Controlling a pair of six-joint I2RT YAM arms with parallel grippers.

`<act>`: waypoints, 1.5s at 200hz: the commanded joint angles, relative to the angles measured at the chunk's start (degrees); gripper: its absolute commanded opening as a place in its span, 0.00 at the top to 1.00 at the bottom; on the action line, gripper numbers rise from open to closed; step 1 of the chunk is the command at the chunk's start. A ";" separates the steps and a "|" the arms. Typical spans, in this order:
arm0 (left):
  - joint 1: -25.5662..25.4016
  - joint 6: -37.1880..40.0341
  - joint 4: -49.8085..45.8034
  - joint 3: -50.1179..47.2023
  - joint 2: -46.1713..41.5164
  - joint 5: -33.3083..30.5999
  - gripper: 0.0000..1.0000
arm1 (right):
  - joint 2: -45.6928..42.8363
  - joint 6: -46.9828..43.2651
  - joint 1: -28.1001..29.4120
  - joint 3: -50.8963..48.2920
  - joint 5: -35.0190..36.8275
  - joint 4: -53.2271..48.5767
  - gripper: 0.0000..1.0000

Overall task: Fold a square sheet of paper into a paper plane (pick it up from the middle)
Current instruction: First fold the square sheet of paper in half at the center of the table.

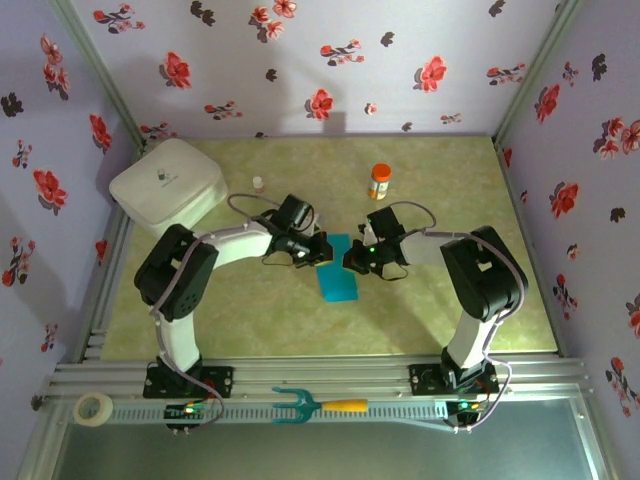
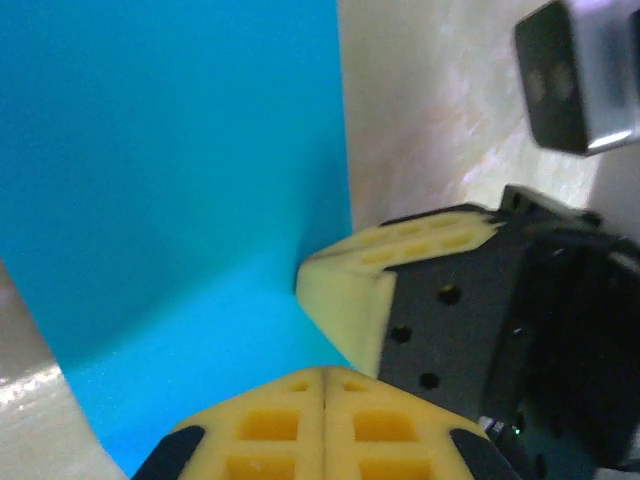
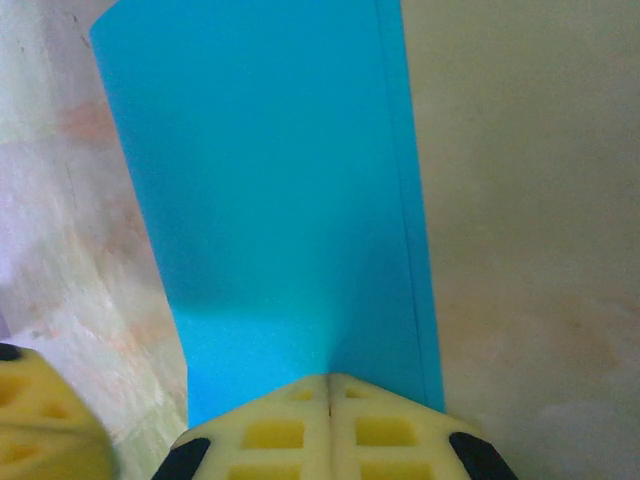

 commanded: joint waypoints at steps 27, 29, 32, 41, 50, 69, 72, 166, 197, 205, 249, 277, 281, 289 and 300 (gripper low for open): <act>-0.25 -3.48 6.93 -4.21 1.66 2.39 1.00 | 2.34 -0.27 0.11 -2.77 6.43 -6.66 1.00; -0.26 -3.42 6.98 -4.33 1.83 2.45 1.00 | 2.37 -0.31 0.11 -2.78 6.42 -6.66 1.00; -0.26 -3.47 7.00 -4.50 1.98 2.46 1.00 | 2.42 -0.34 0.11 -2.78 6.51 -6.74 1.00; -0.26 -3.47 7.40 -5.34 2.28 2.47 1.00 | 2.44 -0.38 0.11 -2.78 6.72 -6.79 1.00; -0.25 -3.40 7.53 -6.31 2.59 2.37 1.00 | 2.46 -0.35 0.11 -2.83 6.60 -6.74 1.00; -0.29 -2.47 7.11 -8.60 2.64 1.31 1.00 | 2.57 -0.33 0.16 -2.97 6.69 -6.67 1.00; -0.27 -2.35 7.05 -8.91 2.68 1.18 1.00 | 2.59 -0.33 0.12 -3.00 6.70 -6.62 1.00; -0.70 0.72 0.30 -6.71 -2.81 -2.04 1.00 | 2.59 -0.29 0.11 -3.14 6.99 -6.66 1.00; -1.15 -2.88 4.73 -6.33 -3.98 1.70 1.00 | 2.39 -0.50 0.12 -3.05 7.10 -7.08 1.00; -1.36 -3.55 5.95 -6.49 -3.57 2.92 1.00 | 2.30 -0.57 0.11 -3.14 7.31 -7.15 1.00; -2.20 -4.26 7.83 -9.11 -1.24 4.50 1.00 | 2.19 -0.58 0.05 -3.31 7.49 -7.19 1.00; -2.37 -3.72 8.97 -12.30 -0.03 3.81 1.00 | 2.04 -0.60 0.03 -3.23 7.48 -7.31 1.00; -2.37 -3.40 9.02 -12.95 0.13 3.51 1.00 | 2.06 -0.59 0.03 -3.23 7.45 -7.36 1.00; -2.37 -3.04 9.27 -13.99 0.48 2.88 1.00 | 2.03 -0.68 0.03 -3.33 7.54 -7.32 1.00; -2.44 -2.30 9.40 -15.25 1.22 2.02 1.00 | 2.09 -0.68 0.03 -3.29 7.65 -7.29 1.00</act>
